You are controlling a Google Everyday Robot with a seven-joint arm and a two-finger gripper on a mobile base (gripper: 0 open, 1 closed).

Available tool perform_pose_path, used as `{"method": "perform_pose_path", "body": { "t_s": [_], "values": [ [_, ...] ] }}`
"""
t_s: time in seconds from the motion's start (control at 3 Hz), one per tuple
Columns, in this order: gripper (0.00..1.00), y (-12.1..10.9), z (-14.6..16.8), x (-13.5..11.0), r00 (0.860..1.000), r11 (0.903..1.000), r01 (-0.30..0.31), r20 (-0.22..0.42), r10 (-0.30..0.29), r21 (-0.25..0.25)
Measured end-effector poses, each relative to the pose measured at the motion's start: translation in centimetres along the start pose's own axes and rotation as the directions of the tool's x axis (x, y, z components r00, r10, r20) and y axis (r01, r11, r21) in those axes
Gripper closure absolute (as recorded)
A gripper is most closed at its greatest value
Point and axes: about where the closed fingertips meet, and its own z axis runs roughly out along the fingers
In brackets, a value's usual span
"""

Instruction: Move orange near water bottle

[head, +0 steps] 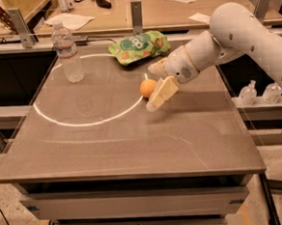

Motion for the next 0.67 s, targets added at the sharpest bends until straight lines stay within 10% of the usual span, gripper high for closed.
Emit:
{"method": "perform_pose_path", "body": {
  "t_s": [0.67],
  "values": [
    [0.16,-1.03,0.57,1.54,0.999,0.9997,-0.023,-0.026,0.023,0.009]
  ]
}}
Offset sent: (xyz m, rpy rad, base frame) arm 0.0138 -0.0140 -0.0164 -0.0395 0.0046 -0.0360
